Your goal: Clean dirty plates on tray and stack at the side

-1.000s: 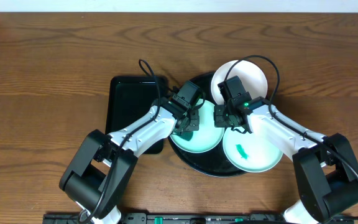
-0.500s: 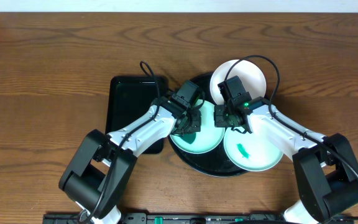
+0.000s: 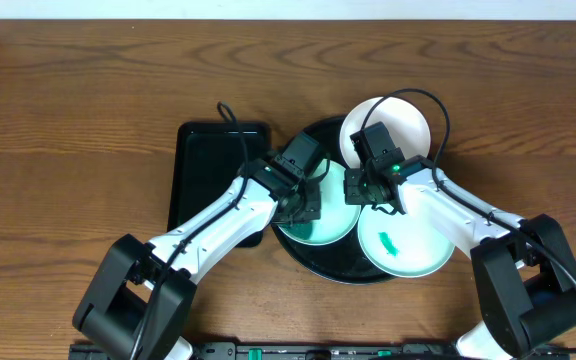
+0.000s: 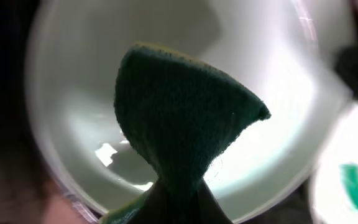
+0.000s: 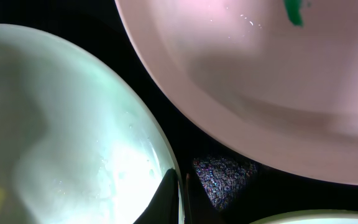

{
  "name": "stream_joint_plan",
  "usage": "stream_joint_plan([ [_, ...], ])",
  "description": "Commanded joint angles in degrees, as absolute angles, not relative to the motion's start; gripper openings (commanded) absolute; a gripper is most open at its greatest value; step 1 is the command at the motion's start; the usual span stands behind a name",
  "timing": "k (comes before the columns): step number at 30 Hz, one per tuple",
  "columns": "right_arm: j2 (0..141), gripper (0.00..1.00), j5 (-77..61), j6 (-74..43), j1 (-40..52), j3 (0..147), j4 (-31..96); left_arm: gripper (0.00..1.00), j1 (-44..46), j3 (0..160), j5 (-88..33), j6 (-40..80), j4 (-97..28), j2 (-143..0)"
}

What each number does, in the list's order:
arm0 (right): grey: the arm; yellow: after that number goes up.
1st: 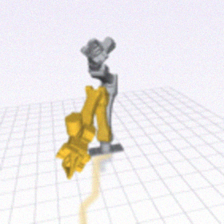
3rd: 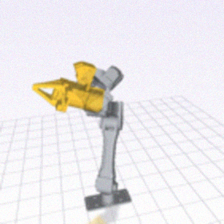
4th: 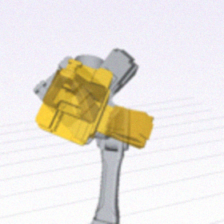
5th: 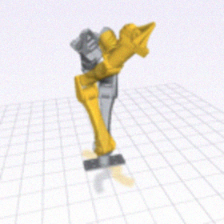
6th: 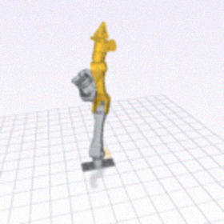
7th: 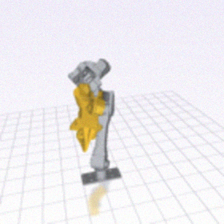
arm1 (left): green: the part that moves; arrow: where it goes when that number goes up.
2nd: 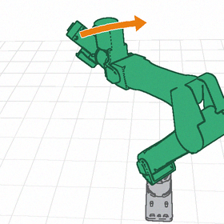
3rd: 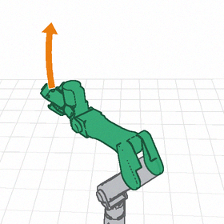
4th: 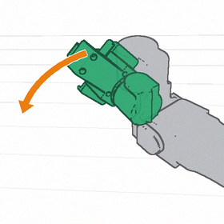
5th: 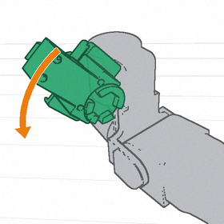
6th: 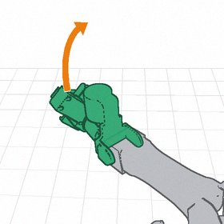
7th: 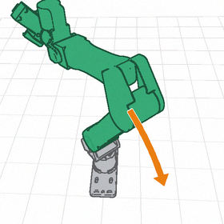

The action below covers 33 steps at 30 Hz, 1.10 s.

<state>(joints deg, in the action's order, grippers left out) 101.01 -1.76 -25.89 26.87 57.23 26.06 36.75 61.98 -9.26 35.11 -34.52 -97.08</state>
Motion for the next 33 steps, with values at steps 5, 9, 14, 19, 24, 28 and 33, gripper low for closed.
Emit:
stream_joint_plan([
  [5,101.3,0.01,-3.3,-26.1,27.5,57.2,25.8,0.07,36.6,60.8,1.2,38.3,-34.4,-97.5],
  [9,101.3,0.01,-3.3,-26.1,27.5,57.2,25.8,0.07,36.6,60.5,1.1,38.3,-32.0,-99.3],
  [14,101.3,0.01,-3.3,-26.2,27.7,57.2,25.8,0.07,36.7,60.4,0.4,38.3,-29.9,-102.1],
  [19,101.3,0.01,-3.3,-28.8,27.9,57.2,26.0,0.08,36.7,60.4,0.5,38.2,-29.2,-104.1],
  [24,101.3,0.01,-3.3,-29.3,28.3,57.2,25.9,0.07,36.7,60.4,0.0,38.3,-27.6,-104.2],
  [28,101.3,0.01,-3.2,-29.3,28.4,57.2,25.9,0.07,36.7,60.4,-2.9,38.3,-25.4,-104.2],
  [33,101.3,0.01,-3.2,-29.3,28.5,57.2,25.9,0.07,36.7,60.4,-3.4,39.6,-24.5,-104.2],
])
